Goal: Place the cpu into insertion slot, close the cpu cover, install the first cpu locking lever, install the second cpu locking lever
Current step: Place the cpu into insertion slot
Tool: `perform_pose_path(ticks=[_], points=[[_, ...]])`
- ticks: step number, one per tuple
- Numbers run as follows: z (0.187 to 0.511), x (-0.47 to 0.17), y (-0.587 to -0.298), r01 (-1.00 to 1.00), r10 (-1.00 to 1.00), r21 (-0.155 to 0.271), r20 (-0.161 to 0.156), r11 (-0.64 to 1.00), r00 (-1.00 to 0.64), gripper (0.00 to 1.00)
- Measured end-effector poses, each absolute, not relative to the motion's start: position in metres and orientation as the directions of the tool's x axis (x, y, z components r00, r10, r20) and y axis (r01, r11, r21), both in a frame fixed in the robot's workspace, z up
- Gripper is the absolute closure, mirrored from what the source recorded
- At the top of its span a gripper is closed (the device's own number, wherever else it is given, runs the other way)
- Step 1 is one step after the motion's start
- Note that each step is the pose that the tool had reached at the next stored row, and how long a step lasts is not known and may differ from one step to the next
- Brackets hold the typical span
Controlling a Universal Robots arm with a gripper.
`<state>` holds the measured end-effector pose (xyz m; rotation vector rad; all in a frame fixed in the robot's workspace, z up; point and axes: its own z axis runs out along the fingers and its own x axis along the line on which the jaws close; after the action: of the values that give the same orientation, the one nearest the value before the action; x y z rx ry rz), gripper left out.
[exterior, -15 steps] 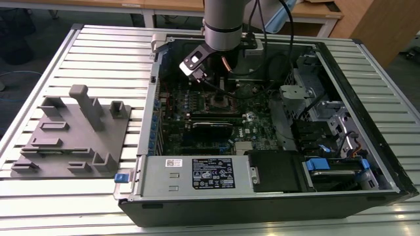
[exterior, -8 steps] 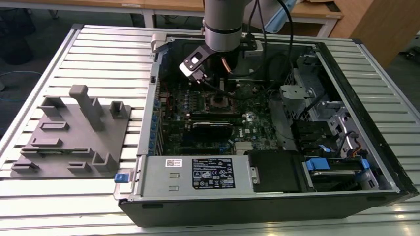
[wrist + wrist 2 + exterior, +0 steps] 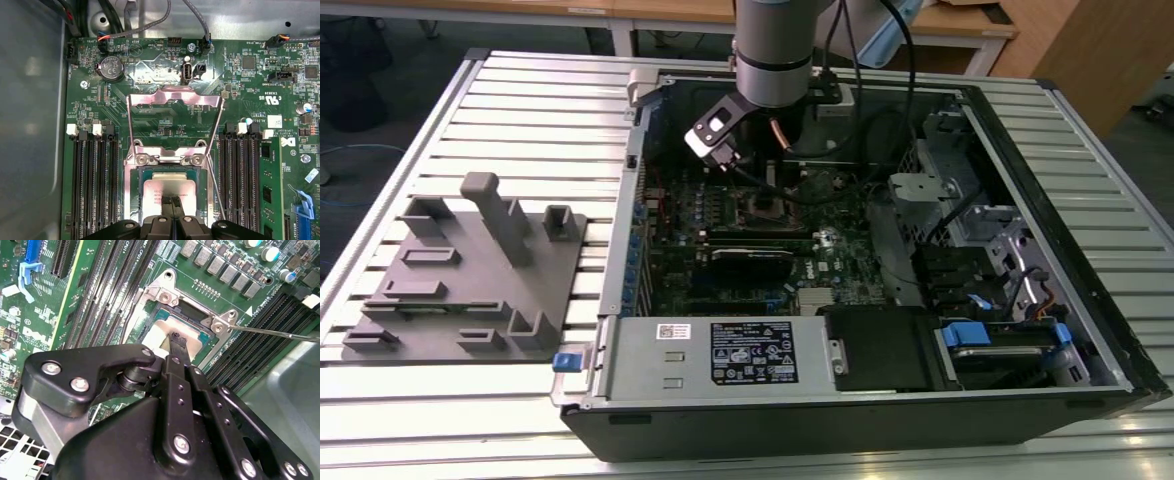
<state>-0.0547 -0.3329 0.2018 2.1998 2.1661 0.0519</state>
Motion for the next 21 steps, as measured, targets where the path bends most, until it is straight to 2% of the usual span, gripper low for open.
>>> perform_pose_path(ticks=[16,21], points=[[0.1974,-0.0547,-0.333,0.998,1.0,0.062,-0.014,-0.015,0.016,0.9],[0.2049,-0.0547,-0.333,0.998,1.0,0.062,-0.014,-0.015,0.016,0.9]])
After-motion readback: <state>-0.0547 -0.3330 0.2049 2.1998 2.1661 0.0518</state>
